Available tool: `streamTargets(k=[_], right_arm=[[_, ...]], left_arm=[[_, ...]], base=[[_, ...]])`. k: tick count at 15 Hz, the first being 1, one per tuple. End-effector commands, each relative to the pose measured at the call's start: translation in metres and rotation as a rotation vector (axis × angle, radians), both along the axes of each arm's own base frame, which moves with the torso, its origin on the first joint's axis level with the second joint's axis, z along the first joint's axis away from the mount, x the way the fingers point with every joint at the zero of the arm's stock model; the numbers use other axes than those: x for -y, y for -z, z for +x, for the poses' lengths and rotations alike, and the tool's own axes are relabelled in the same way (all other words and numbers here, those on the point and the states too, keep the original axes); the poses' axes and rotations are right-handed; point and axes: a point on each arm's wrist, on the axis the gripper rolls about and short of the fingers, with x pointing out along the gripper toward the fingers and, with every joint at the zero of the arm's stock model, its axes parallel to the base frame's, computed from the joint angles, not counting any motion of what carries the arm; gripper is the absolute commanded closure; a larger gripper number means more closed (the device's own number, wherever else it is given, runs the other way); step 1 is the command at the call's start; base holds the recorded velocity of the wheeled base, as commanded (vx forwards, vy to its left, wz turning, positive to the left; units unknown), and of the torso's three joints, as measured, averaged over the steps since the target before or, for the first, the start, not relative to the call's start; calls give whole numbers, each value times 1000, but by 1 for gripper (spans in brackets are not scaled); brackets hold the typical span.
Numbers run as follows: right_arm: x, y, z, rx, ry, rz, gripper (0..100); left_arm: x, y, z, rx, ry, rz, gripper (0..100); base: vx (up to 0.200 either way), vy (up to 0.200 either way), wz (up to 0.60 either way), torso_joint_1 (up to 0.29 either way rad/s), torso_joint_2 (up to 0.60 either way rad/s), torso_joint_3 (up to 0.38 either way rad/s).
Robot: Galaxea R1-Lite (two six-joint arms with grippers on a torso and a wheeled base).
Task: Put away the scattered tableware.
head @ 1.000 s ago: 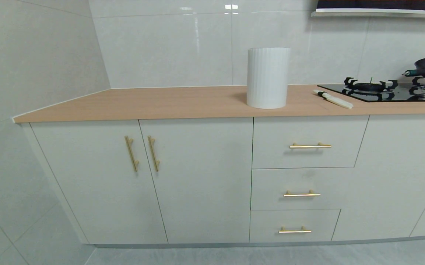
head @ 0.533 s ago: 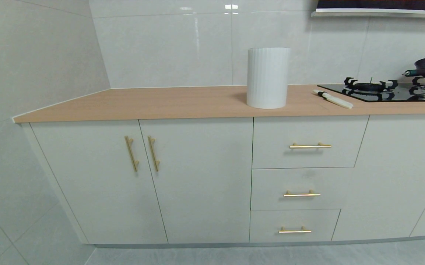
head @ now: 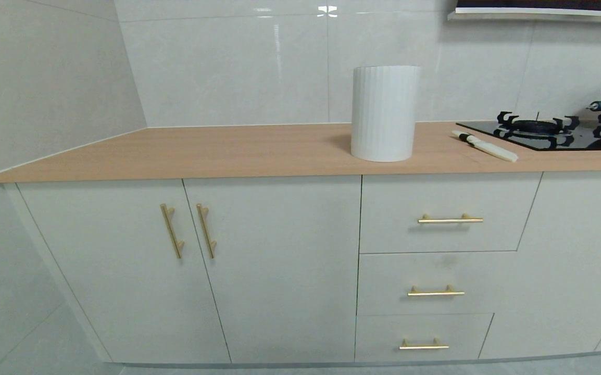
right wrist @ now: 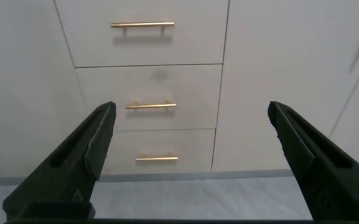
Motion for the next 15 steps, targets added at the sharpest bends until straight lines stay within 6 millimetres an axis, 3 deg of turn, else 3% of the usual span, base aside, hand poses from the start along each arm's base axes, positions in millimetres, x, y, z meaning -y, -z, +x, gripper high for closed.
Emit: streamTargets(k=[1,11,15], right_arm=[[0,0,0,-2,-1,0,0],[0,0,0,-2,0,0,0],[0,0,0,-2,0,0,0]], left_arm=[[0,0,0,-1,-1,0,0],[0,0,0,-1,0,0,0],[0,0,0,-1,0,-2,0]], base=[[200,0,0,-2,-7,-2],[200,0,0,2,2,4],[0,0,0,0,0,0]])
